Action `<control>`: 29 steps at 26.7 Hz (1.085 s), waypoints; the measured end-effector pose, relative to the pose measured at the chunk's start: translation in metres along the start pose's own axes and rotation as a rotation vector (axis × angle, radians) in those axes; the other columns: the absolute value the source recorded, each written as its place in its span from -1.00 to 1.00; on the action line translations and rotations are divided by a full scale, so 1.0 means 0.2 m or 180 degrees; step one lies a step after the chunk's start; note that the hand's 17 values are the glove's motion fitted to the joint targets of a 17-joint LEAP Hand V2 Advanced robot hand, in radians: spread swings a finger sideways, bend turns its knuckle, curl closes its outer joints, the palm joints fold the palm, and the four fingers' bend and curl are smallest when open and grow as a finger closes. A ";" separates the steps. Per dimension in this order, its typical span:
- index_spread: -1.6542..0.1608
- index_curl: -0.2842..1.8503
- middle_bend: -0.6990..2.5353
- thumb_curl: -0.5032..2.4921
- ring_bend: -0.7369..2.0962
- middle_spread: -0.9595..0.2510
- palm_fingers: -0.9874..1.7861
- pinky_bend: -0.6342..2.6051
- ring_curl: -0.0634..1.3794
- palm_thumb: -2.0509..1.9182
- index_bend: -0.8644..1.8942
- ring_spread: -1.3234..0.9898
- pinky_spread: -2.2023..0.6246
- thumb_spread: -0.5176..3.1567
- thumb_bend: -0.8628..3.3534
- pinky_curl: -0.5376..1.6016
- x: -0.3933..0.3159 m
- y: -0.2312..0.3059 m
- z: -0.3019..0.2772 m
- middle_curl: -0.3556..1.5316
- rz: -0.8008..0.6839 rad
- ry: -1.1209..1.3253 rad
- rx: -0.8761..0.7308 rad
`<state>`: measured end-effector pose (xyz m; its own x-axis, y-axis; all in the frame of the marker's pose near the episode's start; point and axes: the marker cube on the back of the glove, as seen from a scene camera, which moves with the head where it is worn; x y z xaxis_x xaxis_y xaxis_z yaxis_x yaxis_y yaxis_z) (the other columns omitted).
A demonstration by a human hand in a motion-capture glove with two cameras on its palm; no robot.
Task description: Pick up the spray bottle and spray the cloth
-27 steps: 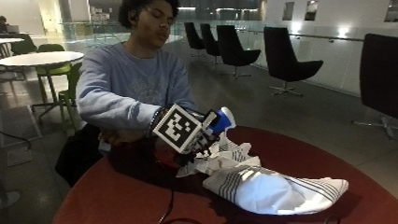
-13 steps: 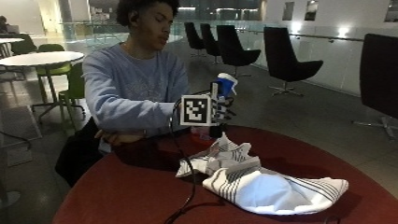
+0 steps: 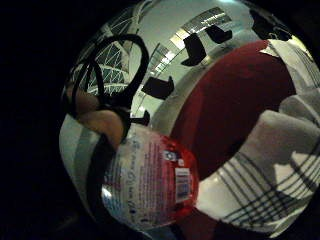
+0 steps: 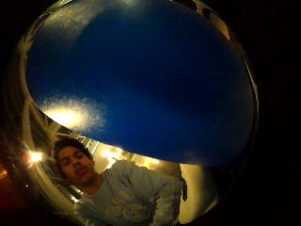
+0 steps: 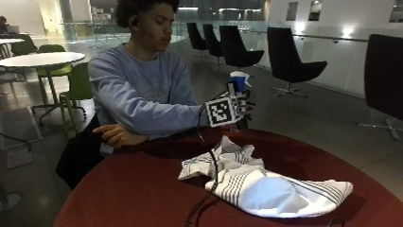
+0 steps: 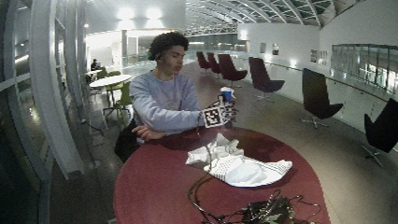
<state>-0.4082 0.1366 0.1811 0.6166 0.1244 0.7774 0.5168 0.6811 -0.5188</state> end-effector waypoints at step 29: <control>0.51 -0.45 -0.34 -0.33 -0.12 0.49 0.32 -0.45 -0.38 0.39 -0.30 0.10 0.66 -0.15 -0.60 -0.14 0.15 0.40 -0.55 -0.12 -0.0291 0.1884 -0.0597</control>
<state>-0.2826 0.1151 0.1236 0.7617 -0.3856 0.5208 0.6452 0.5251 -0.5549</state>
